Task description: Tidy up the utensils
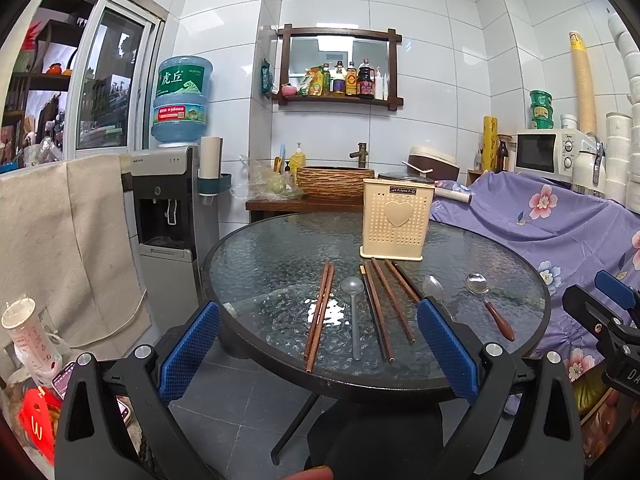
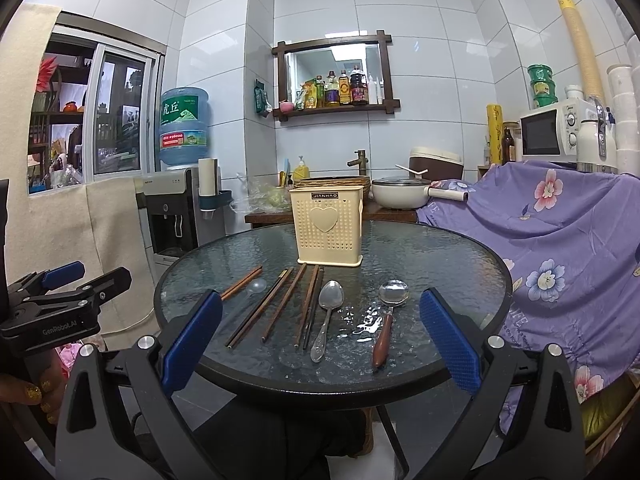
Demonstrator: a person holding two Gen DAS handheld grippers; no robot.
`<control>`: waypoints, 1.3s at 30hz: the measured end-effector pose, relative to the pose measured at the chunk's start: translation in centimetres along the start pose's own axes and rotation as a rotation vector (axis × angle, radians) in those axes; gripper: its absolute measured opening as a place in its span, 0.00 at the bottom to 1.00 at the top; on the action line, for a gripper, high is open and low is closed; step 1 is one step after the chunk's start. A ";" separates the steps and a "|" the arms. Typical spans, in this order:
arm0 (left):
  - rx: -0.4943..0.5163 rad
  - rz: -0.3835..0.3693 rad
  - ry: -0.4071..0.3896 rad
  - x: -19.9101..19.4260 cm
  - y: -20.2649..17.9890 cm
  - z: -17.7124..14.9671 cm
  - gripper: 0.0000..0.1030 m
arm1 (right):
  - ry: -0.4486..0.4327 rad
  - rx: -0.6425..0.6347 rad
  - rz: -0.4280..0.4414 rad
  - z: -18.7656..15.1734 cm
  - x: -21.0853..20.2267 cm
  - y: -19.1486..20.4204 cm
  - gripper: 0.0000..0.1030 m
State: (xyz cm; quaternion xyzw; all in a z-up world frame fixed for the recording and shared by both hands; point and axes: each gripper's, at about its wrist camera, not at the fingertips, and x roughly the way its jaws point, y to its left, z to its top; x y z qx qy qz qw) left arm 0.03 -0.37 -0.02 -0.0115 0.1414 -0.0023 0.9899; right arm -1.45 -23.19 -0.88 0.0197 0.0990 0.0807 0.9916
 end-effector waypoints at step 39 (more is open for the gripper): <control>0.010 0.001 -0.003 -0.1 -0.3 0.2 0.94 | 0.001 0.003 0.002 0.0 0.0 0.3 0.94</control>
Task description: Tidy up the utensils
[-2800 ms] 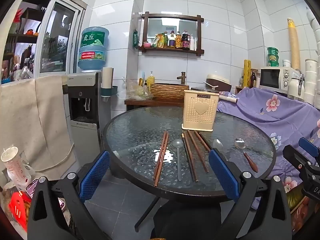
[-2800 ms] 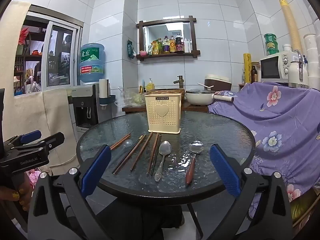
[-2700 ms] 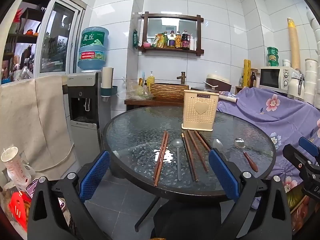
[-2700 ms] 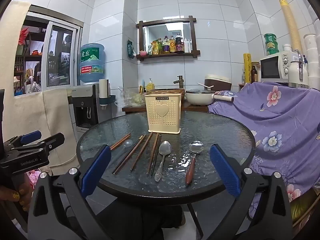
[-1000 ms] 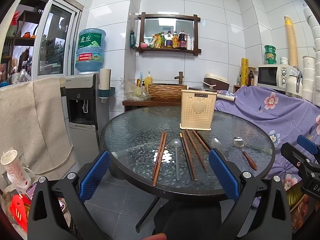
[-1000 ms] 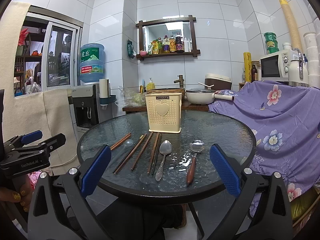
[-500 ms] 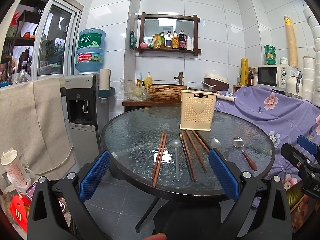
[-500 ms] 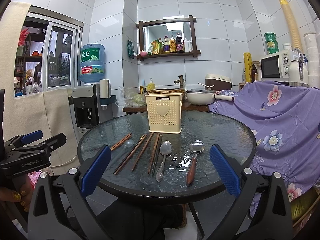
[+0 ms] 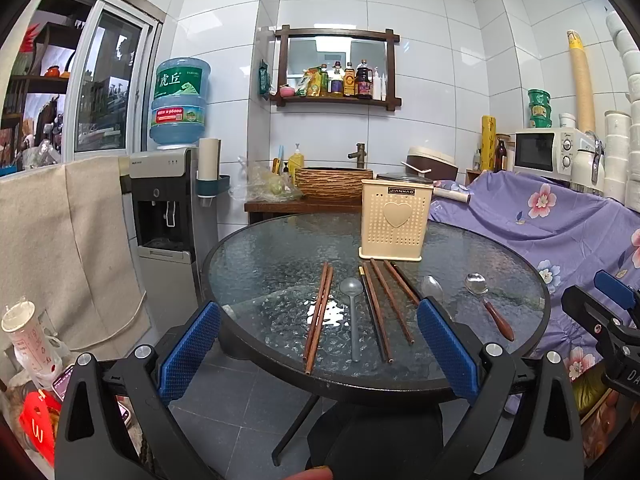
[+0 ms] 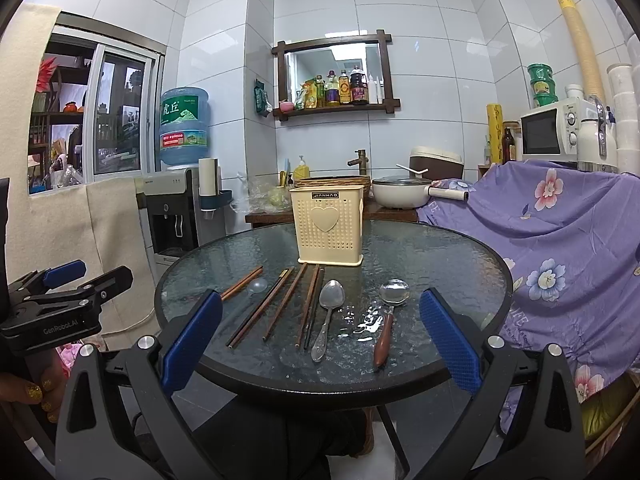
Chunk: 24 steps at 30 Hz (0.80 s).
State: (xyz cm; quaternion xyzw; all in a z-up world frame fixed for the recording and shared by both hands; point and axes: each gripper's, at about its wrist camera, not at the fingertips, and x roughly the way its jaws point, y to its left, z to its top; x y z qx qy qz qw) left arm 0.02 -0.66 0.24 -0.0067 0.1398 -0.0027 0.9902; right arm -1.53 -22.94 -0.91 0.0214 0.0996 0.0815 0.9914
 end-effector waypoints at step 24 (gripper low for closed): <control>0.009 -0.022 0.026 1.2 0.1 -0.7 0.94 | 0.018 -0.015 0.007 -0.3 0.8 -0.1 0.94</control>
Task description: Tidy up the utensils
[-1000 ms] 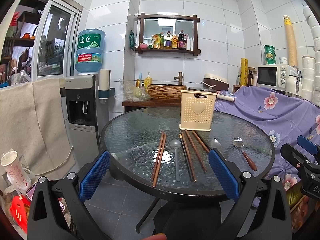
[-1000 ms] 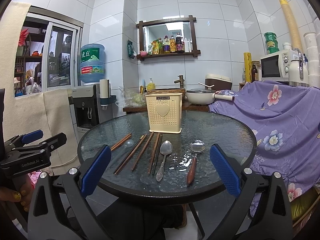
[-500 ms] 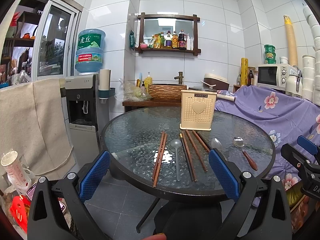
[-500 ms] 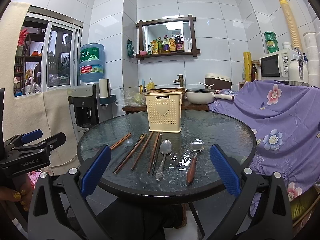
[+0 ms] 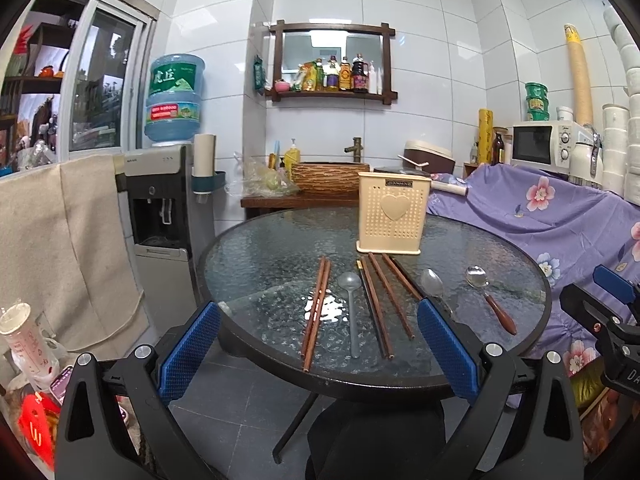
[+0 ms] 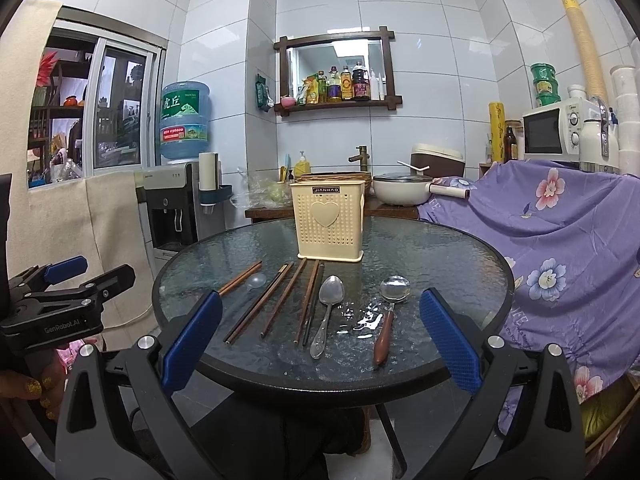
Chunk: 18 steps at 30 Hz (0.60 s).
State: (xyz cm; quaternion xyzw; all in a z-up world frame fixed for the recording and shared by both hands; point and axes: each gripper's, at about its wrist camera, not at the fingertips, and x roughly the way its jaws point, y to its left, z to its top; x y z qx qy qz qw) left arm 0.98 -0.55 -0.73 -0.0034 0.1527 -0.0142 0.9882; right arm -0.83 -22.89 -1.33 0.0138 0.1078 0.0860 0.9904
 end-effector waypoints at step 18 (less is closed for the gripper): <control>0.054 -0.037 0.268 9.9 2.0 0.6 0.78 | 0.361 -0.050 -0.022 -0.8 10.9 -3.3 0.94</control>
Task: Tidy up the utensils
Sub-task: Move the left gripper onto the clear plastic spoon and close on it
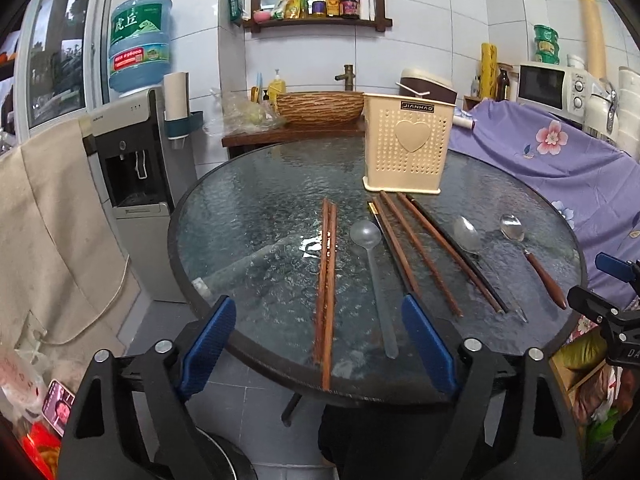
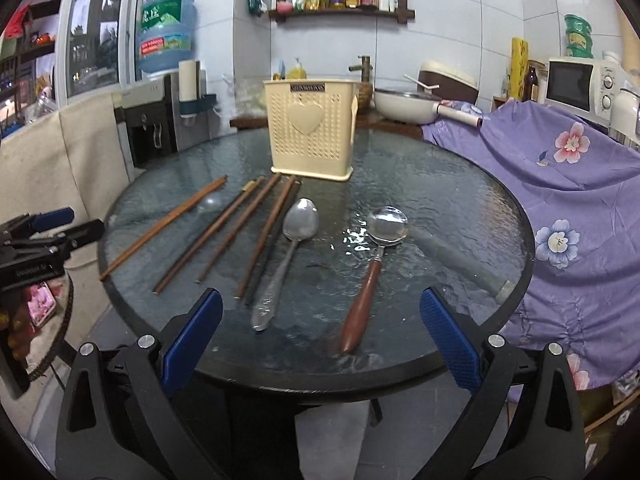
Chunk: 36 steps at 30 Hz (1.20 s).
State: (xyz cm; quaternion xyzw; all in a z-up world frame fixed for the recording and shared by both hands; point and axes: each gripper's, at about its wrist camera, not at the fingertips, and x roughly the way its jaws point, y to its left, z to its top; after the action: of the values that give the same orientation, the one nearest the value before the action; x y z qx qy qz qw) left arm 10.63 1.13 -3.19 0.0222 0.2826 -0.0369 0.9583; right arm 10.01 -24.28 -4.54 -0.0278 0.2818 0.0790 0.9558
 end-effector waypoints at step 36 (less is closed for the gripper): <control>0.086 -0.156 0.306 11.6 -3.2 4.5 0.35 | 0.303 0.037 -0.008 5.0 12.6 -5.1 0.71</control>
State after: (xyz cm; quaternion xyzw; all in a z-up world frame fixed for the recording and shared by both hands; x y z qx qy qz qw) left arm 22.49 -3.05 -5.77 0.0467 0.4243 -0.1193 0.8964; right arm 23.93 -27.10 -7.15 -0.0232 0.4243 0.0650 0.9029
